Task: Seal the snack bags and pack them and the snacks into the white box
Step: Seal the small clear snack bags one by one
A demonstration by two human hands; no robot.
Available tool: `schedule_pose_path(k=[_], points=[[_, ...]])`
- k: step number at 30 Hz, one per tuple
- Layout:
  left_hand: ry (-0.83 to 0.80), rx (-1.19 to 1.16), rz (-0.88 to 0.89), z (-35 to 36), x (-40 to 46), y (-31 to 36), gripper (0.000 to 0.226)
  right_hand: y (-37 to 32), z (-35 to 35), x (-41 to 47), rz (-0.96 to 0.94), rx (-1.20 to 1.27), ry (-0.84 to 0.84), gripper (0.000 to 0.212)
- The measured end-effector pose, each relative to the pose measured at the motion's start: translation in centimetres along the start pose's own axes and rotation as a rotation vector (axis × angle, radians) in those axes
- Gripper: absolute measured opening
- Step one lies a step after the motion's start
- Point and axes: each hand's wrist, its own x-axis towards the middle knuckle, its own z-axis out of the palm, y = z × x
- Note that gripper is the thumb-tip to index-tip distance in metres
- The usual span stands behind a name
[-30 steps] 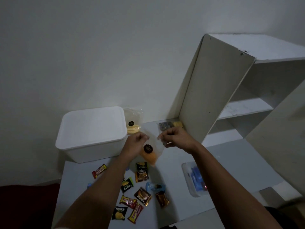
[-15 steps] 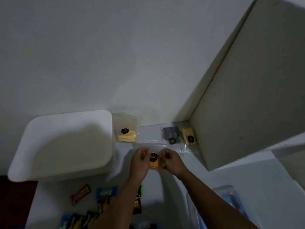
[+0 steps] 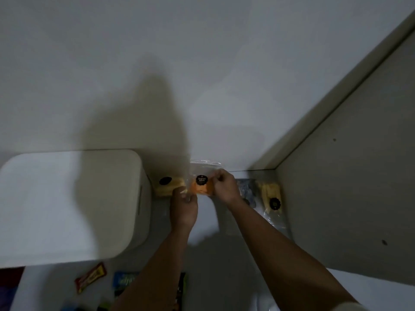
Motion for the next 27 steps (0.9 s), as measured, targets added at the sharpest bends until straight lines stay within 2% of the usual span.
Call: schedule_pose_path(k=[2,4,6,9,11,14,18,20,22,25,27], points=[[-0.011,0.000,0.025,0.2,0.3,0.0,0.031,0.1,0.0,0.2,-0.002,0.020,-0.012,0.021],[-0.023,-0.009,0.032,0.2,0.1,0.5,0.027,0.2,-0.5,0.1,0.011,0.059,-0.004,0.036],[-0.022,-0.008,0.033,0.3,-0.2,0.6,0.013,0.7,-1.2,-0.1,0.004,0.079,0.015,0.039],[0.011,0.029,0.039,0.7,-0.7,0.2,0.019,2.3,-3.1,-1.2,0.008,0.029,0.108,0.022],[0.008,0.030,0.033,0.9,-1.4,0.0,0.018,2.8,-4.9,-2.9,0.039,-0.133,0.180,0.007],[-0.058,-0.032,0.023,1.4,-3.5,0.4,0.019,4.4,-7.5,-5.7,0.083,-0.389,0.226,0.024],[-0.346,-0.095,-0.023,3.8,-5.5,-0.1,0.027,8.0,-9.0,-8.2,0.288,-0.574,0.065,0.051],[-0.425,-0.085,-0.033,5.1,-6.1,-0.5,0.030,9.0,-8.7,-9.1,0.334,-0.531,0.061,0.050],[-0.460,-0.076,-0.032,6.0,-6.8,-0.7,0.032,9.2,-8.3,-9.5,0.284,-0.459,0.078,0.044],[-0.444,-0.052,-0.039,5.9,-7.9,-0.8,0.033,8.9,-8.1,-10.2,0.235,-0.312,0.150,0.030],[-0.428,-0.051,-0.028,5.1,-8.9,-0.9,0.024,7.9,-8.3,-11.3,0.189,-0.158,0.242,0.022]])
